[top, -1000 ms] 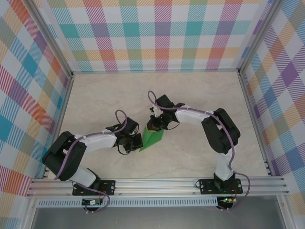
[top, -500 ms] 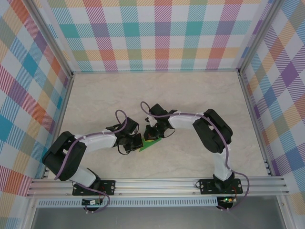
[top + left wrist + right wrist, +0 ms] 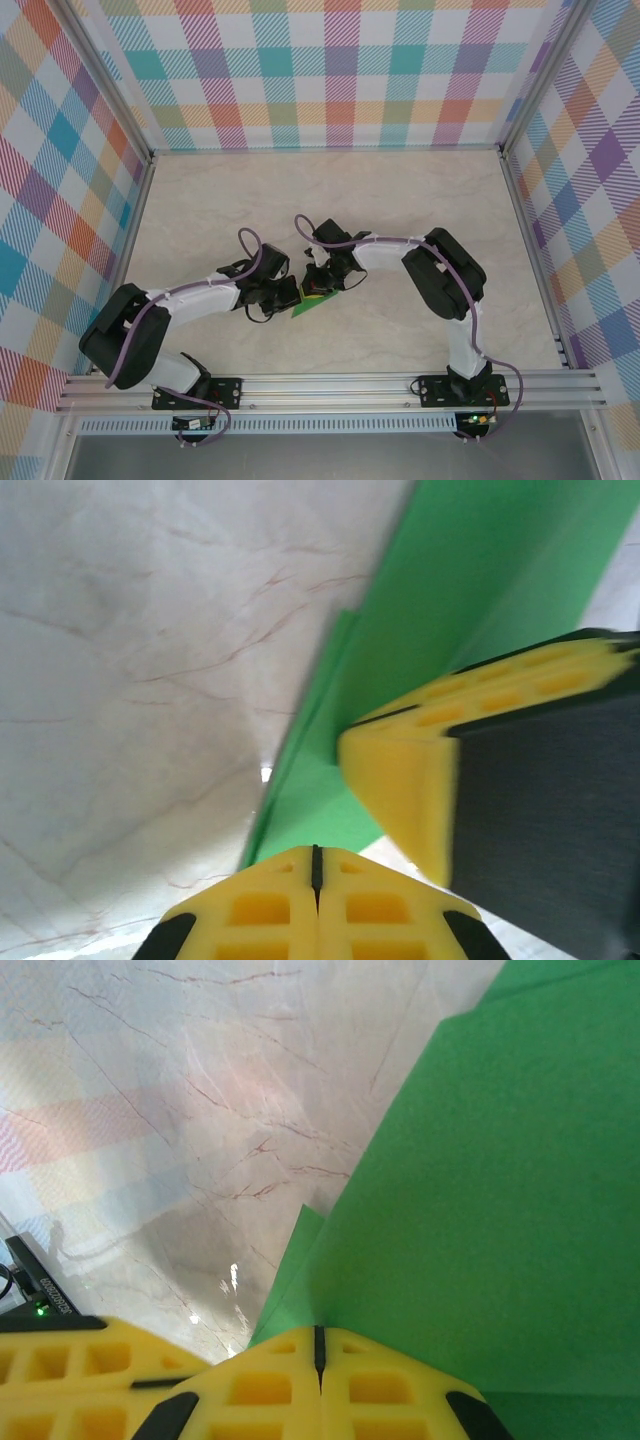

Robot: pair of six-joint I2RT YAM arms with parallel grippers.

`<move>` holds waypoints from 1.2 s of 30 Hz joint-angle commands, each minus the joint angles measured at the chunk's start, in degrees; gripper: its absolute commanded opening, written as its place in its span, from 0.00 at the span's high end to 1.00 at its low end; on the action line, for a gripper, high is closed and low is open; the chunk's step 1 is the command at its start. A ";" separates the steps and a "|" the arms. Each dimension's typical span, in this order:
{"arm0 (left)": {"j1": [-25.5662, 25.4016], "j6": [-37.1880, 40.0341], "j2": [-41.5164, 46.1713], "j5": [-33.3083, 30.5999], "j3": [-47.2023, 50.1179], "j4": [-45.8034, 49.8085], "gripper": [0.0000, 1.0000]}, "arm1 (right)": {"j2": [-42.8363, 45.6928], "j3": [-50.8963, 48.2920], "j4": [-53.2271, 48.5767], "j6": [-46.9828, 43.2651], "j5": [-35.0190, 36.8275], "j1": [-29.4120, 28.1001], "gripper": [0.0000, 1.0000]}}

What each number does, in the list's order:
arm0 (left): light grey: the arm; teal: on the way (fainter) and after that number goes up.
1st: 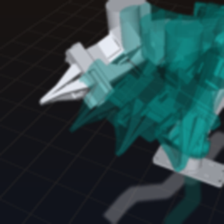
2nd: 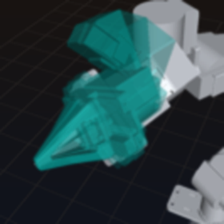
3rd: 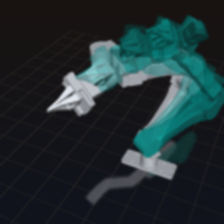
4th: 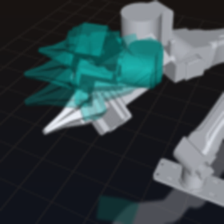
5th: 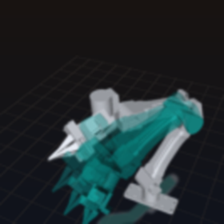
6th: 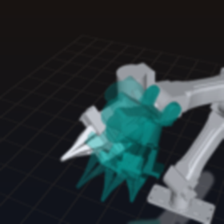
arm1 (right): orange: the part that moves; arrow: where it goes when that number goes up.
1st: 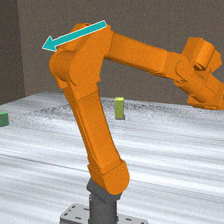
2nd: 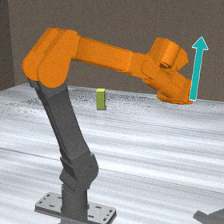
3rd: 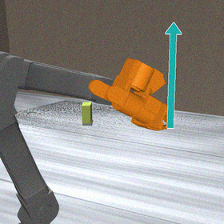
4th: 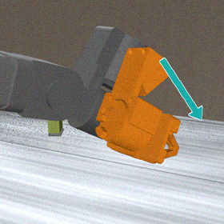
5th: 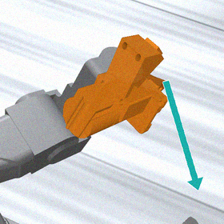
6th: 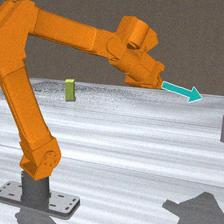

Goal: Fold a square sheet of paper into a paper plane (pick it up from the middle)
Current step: Fourth fold the wing at the center of the table.

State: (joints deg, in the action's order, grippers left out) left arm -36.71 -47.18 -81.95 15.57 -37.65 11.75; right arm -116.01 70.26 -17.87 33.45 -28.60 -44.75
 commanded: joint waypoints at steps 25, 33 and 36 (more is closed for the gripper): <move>-0.55 -0.28 -5.75 -0.21 6.09 11.41 1.00 | -0.57 -1.47 3.61 -6.99 4.50 8.70 1.00; -0.56 0.82 -7.19 0.60 5.40 11.55 1.00 | -3.44 2.70 0.89 -6.06 6.72 15.91 1.00; -0.56 1.11 -6.58 0.52 5.06 11.81 1.00 | -4.31 4.72 -0.81 -5.39 7.95 18.22 1.00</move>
State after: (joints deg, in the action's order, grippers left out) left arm -36.69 -47.07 -85.19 16.14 -35.92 10.76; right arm -117.69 72.73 -17.23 28.08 -28.08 -29.56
